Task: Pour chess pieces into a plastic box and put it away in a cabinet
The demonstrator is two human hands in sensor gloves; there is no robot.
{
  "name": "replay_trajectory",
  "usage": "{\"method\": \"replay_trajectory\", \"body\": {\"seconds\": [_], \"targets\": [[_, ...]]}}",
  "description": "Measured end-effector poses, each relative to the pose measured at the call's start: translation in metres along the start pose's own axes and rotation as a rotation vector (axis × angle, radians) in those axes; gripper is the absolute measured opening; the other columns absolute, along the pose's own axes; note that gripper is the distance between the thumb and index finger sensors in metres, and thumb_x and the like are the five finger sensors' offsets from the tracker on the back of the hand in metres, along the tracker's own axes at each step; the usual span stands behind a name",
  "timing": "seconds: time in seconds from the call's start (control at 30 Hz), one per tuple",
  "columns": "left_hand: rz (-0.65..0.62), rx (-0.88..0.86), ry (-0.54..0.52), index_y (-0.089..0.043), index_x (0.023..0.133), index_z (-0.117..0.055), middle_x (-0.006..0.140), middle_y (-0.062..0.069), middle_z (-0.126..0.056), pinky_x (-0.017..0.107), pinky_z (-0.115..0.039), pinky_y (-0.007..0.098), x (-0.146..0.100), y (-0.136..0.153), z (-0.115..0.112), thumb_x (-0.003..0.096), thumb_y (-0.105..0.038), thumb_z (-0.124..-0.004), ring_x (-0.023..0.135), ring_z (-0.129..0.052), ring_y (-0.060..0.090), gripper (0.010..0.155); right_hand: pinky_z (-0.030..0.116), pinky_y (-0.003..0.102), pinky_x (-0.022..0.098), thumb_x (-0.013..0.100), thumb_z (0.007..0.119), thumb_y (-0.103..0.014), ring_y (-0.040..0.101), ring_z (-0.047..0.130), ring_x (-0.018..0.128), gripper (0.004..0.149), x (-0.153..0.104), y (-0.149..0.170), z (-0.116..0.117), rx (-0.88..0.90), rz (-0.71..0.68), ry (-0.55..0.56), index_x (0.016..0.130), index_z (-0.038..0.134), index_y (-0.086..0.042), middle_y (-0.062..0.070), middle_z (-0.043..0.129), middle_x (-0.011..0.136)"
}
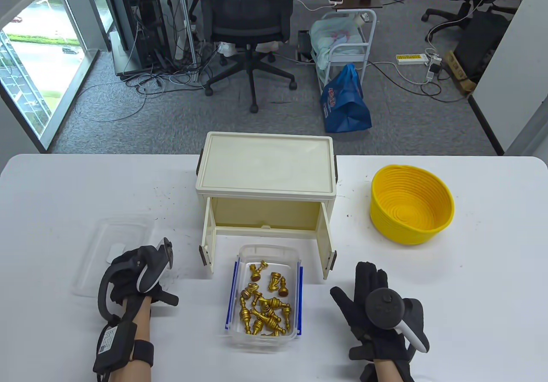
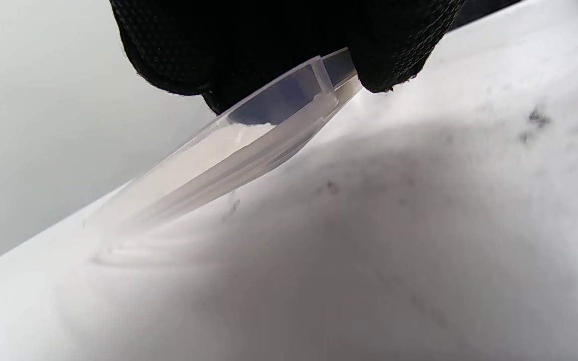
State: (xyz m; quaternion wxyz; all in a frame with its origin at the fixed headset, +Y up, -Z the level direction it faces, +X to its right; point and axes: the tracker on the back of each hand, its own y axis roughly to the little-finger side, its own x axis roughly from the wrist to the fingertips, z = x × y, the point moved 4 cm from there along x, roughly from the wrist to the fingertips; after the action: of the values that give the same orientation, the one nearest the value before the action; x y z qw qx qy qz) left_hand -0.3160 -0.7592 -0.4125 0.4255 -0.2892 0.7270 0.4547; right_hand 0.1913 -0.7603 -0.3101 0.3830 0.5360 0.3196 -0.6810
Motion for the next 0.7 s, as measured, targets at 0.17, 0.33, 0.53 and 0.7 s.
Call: {"method": "replay_trajectory", "body": {"seconds": [0.17, 0.33, 0.53, 0.7], "targets": [[-0.006, -0.017, -0.073, -0.021, 0.093, -0.086, 0.083, 0.009, -0.096, 0.057, -0.086, 0.043, -0.008, 0.014, 0.026, 0.0619, -0.045, -0.079, 0.068, -0.098, 0.02, 0.04, 0.031, 0.07, 0.071, 0.065, 0.055, -0.064, 0.057, 0.023, 0.108, 0.088, -0.001, 0.0, -0.001, 0.003, 0.001, 0.007, 0.119, 0.017, -0.005, 0.027, 0.023, 0.124], [0.003, -0.055, -0.148, -0.021, 0.094, -0.085, 0.084, 0.009, -0.096, 0.057, -0.086, 0.043, -0.018, 0.031, 0.054, 0.0623, -0.045, -0.078, 0.068, -0.098, 0.021, 0.04, 0.031, 0.07, 0.071, 0.065, 0.055, -0.064, 0.057, 0.023, 0.108, 0.088, -0.001, 0.0, -0.001, 0.001, -0.001, 0.007, 0.119, 0.017, -0.005, 0.028, 0.022, 0.124], [0.009, -0.191, -0.23, -0.021, 0.093, -0.086, 0.083, 0.009, -0.096, 0.057, -0.086, 0.043, -0.039, 0.059, 0.103, 0.0621, -0.045, -0.078, 0.068, -0.098, 0.021, 0.04, 0.031, 0.07, 0.071, 0.065, 0.055, -0.064, 0.057, 0.023, 0.109, 0.088, 0.0, 0.0, 0.0, -0.007, -0.002, 0.0, 0.119, 0.017, -0.005, 0.027, 0.022, 0.124], [-0.012, -0.399, -0.318, -0.021, 0.094, -0.086, 0.084, 0.009, -0.096, 0.057, -0.086, 0.043, -0.066, 0.081, 0.15, 0.0628, -0.045, -0.077, 0.068, -0.098, 0.021, 0.041, 0.031, 0.07, 0.071, 0.065, 0.054, -0.064, 0.057, 0.023, 0.108, 0.088, -0.001, 0.0, 0.0, -0.01, -0.007, 0.006, 0.119, 0.018, -0.005, 0.027, 0.023, 0.124]]}}
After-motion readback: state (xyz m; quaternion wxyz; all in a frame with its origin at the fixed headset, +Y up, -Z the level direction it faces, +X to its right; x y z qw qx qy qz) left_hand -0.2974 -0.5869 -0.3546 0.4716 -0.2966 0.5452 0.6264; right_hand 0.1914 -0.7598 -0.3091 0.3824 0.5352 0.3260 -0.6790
